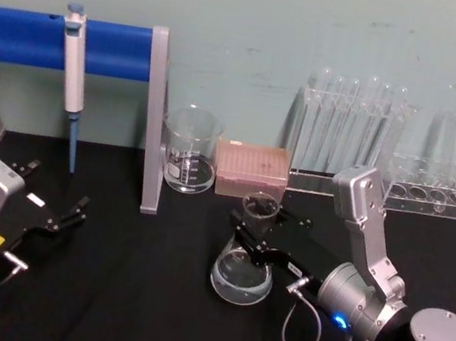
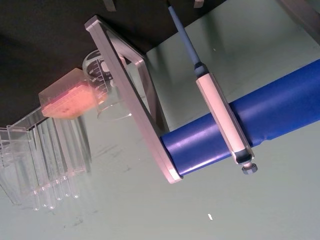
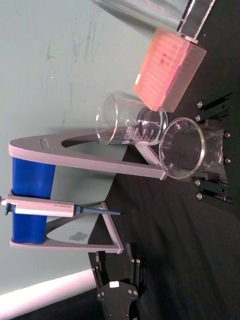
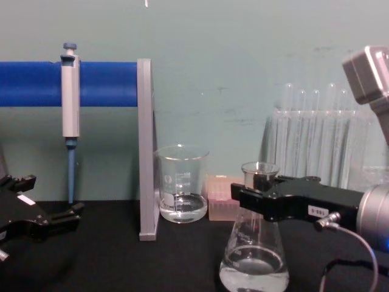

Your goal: Grasp the erlenmeyer flask with one hand, shake it three times, then place it back.

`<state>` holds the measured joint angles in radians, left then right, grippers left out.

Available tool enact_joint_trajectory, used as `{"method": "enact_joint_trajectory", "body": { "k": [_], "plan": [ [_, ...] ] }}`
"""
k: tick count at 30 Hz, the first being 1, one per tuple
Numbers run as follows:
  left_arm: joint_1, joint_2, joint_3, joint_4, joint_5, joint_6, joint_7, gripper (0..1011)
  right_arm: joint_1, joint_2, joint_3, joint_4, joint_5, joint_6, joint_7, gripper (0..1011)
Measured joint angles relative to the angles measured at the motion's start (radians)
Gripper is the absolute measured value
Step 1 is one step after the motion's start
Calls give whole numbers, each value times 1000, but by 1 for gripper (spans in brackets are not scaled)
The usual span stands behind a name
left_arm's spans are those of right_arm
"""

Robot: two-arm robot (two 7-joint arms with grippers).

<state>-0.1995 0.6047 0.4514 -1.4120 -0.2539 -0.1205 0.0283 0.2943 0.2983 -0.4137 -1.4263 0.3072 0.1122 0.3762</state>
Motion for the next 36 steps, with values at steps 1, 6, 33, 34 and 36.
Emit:
{"method": "enact_joint_trajectory", "body": {
  "k": [1, 6, 33, 34, 36],
  "plan": [
    [0, 0, 0, 0, 0, 0, 0, 1001, 0, 0, 0, 1, 0, 0, 0, 457],
    [0, 0, 0, 0, 0, 0, 0, 1001, -3, 0, 0, 3, 0, 0, -1, 457],
    [0, 0, 0, 0, 0, 0, 0, 1001, -12, -4, 3, 4, -10, 7, -11, 457],
    [0, 0, 0, 0, 0, 0, 0, 1001, -12, -4, 3, 4, -11, 7, -12, 457],
    [0, 0, 0, 0, 0, 0, 0, 1001, -12, -4, 3, 4, -13, 7, -12, 457]
  ]
}}
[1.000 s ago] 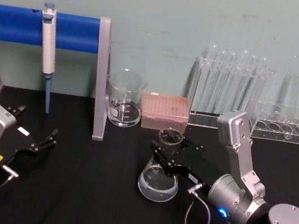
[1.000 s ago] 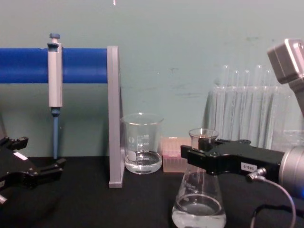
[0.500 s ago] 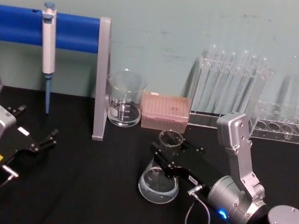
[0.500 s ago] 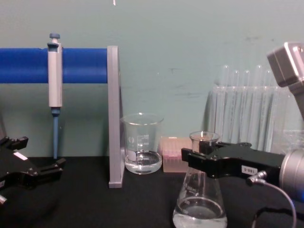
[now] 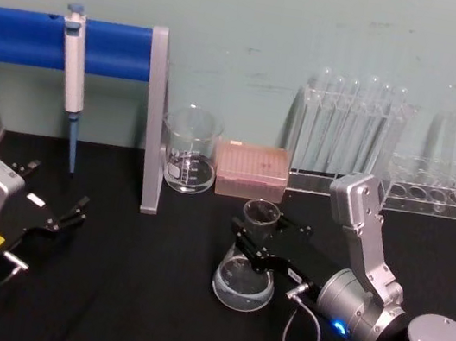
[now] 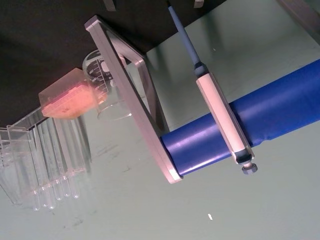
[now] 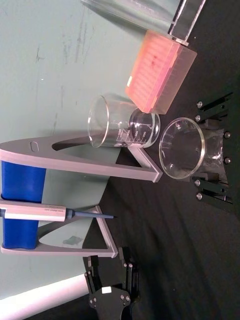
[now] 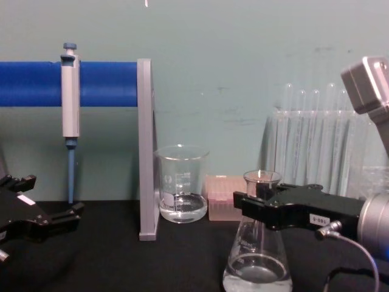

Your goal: Grasp the erlenmeyer flask with one hand, shake it three times, then place it back.

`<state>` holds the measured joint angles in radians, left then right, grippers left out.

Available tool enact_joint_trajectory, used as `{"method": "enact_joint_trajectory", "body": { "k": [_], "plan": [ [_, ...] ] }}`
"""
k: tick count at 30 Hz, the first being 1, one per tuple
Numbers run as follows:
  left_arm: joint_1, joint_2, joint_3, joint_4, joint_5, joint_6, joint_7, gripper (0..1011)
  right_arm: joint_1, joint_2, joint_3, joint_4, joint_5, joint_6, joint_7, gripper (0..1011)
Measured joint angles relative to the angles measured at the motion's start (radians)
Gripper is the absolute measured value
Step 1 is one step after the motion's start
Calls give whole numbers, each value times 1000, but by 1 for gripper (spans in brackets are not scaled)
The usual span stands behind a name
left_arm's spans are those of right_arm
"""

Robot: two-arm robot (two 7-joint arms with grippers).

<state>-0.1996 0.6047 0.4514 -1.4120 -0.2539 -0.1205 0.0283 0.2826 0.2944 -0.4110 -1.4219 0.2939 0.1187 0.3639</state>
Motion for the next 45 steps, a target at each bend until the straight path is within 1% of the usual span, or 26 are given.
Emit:
{"method": "enact_joint_trajectory", "body": {
  "k": [31, 33, 34, 39, 41, 43, 44, 45],
  "plan": [
    [0, 0, 0, 0, 0, 0, 0, 1001, 1, 0, 0, -1, 3, 0, 1, 459],
    [0, 0, 0, 0, 0, 0, 0, 1001, 1, 0, 0, -1, 4, -1, 1, 481],
    [0, 0, 0, 0, 0, 0, 0, 1001, 1, 0, 0, -1, 4, -1, 1, 536],
    [0, 0, 0, 0, 0, 0, 0, 1001, 1, 0, 0, -1, 4, -1, 1, 678],
    [0, 0, 0, 0, 0, 0, 0, 1001, 1, 0, 0, -1, 4, -1, 1, 755],
    [0, 0, 0, 0, 0, 0, 0, 1001, 1, 0, 0, -1, 4, -1, 1, 792],
    [0, 0, 0, 0, 0, 0, 0, 1001, 1, 0, 0, -1, 3, -1, 1, 846],
    [0, 0, 0, 0, 0, 0, 0, 1001, 1, 0, 0, -1, 3, -1, 1, 865]
  ]
}}
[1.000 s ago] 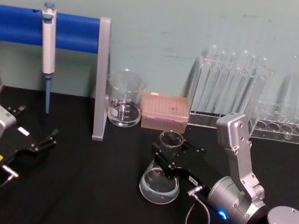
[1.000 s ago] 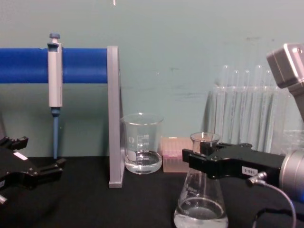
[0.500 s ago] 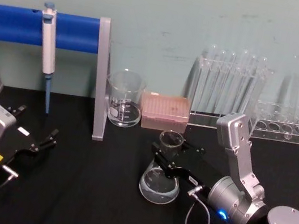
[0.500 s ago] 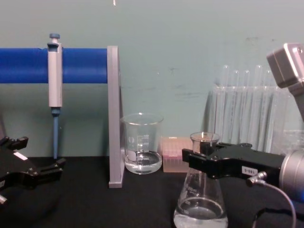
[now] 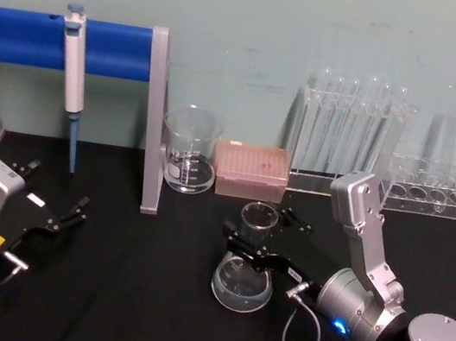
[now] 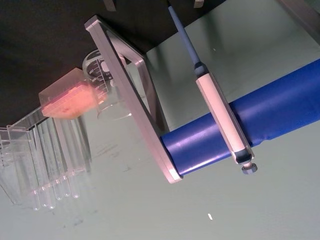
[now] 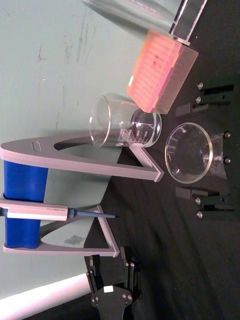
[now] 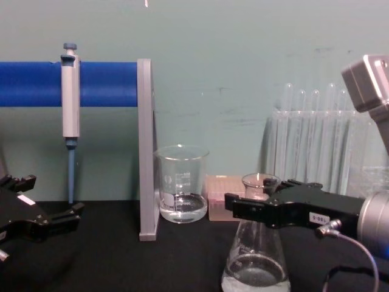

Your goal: Grasp the erlenmeyer flask with one hand, shake it three times, then place it back.

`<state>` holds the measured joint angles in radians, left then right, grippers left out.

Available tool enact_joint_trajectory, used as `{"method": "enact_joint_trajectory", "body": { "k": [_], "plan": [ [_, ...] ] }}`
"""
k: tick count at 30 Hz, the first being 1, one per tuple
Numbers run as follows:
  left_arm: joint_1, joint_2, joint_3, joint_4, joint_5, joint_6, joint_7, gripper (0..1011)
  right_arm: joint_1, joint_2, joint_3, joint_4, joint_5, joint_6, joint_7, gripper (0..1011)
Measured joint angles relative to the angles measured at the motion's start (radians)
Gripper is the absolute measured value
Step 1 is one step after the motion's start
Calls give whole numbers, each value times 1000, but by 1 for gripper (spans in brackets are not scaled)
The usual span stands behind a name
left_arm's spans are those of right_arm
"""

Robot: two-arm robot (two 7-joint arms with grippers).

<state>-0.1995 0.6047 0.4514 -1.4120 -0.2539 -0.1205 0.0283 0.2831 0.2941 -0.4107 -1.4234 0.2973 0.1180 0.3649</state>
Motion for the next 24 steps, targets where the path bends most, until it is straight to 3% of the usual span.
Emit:
{"method": "enact_joint_trajectory", "body": {
  "k": [6, 24],
  "plan": [
    [0, 0, 0, 0, 0, 0, 0, 1001, 0, 0, 0, 0, 0, 0, 0, 1003],
    [0, 0, 0, 0, 0, 0, 0, 1001, -14, 7, 7, -11, 12, 3, 8, 1000]
  ]
}}
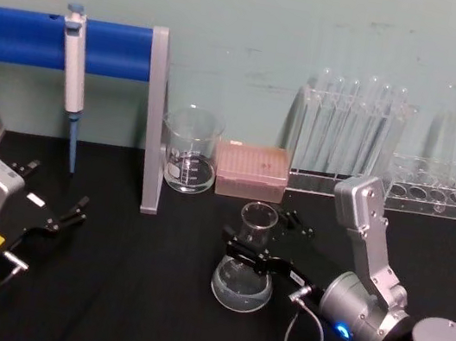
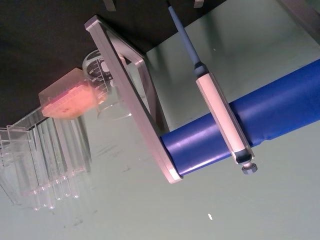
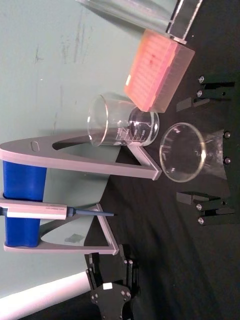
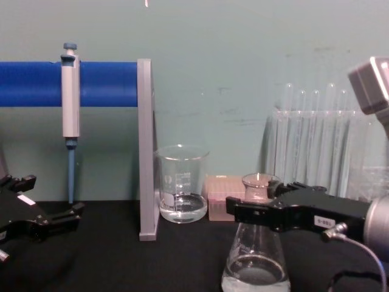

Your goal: Grasp the erlenmeyer flask with one hand, shake it three times, then place it back.

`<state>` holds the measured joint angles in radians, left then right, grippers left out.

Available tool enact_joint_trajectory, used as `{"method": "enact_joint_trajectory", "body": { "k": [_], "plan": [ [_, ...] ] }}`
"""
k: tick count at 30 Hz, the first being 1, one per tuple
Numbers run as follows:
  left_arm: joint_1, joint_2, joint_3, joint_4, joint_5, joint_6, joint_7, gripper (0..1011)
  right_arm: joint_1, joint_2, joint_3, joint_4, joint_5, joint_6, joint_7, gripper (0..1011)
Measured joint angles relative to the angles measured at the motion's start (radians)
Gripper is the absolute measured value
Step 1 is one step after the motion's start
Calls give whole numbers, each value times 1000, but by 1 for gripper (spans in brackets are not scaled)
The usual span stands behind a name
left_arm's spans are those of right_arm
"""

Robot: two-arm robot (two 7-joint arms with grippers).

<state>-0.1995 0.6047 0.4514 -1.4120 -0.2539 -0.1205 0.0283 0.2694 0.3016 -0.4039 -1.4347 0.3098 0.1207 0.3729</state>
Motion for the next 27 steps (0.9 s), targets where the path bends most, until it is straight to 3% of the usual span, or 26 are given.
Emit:
{"method": "enact_joint_trajectory", "body": {
  "k": [16, 22, 27],
  "plan": [
    [0, 0, 0, 0, 0, 0, 0, 1001, -94, 92, 44, -126, 57, 30, 20, 1000],
    [0, 0, 0, 0, 0, 0, 0, 1001, -126, 103, 75, -160, 62, 17, -25, 1000],
    [0, 0, 0, 0, 0, 0, 0, 1001, -141, 88, 105, -170, 46, 1, -84, 1000]
  ]
}}
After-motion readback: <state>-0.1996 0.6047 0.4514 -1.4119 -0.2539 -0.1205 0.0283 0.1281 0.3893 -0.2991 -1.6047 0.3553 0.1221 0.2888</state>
